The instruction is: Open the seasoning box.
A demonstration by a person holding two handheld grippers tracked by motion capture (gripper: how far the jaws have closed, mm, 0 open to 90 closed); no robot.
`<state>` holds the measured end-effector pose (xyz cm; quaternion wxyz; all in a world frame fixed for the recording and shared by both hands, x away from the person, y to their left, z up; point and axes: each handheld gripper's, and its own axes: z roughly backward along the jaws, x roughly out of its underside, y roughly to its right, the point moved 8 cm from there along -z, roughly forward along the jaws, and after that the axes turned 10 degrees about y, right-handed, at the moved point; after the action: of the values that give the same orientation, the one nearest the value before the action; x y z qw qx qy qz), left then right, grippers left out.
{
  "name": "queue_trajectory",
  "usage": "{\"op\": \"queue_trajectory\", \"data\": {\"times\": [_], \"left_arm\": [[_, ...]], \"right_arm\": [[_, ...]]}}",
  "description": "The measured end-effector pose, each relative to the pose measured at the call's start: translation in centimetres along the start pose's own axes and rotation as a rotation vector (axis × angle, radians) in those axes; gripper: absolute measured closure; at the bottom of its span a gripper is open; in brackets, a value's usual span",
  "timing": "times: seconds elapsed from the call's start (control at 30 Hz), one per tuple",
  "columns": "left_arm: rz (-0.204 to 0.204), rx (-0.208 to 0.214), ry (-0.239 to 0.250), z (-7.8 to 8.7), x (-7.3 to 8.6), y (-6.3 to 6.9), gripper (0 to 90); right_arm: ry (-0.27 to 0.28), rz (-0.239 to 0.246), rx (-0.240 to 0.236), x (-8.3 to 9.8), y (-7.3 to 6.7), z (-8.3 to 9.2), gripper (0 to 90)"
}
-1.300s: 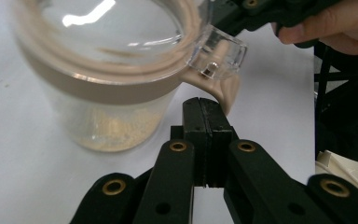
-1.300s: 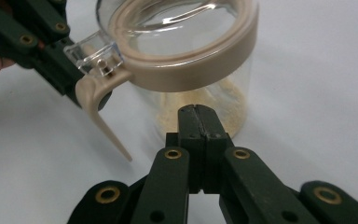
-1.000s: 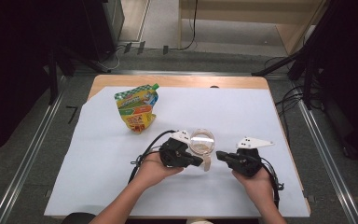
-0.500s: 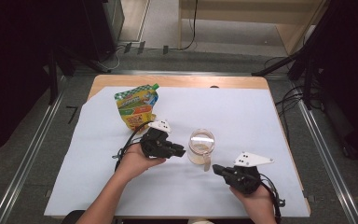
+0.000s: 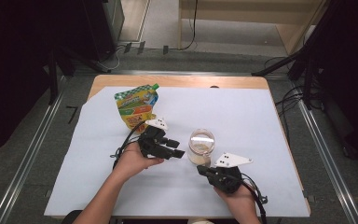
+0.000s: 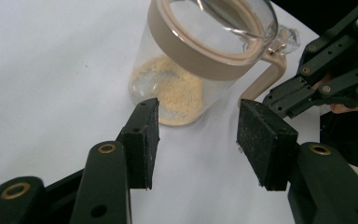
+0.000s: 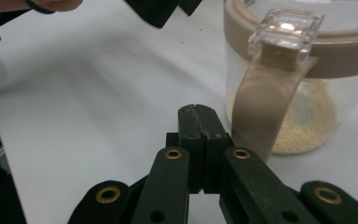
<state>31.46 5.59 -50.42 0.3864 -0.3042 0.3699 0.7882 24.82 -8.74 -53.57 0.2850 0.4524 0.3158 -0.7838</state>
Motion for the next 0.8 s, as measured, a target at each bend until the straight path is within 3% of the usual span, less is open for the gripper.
{"op": "queue_trajectory", "data": {"times": [0.13,0.37,0.8], "left_arm": [[0.007,-0.008,0.018,0.0,-0.2,-0.1,39.9],[0.002,-0.012,0.031,0.2,-0.3,-0.1,38.5],[-0.011,-0.015,0.016,-0.2,0.0,0.0,38.2]], "right_arm": [[-0.001,0.008,0.007,0.0,0.1,-0.5,90.0],[-0.013,0.001,0.018,0.4,0.4,-0.1,90.0],[-0.006,-0.035,0.082,0.4,4.5,2.2,90.0]]}}
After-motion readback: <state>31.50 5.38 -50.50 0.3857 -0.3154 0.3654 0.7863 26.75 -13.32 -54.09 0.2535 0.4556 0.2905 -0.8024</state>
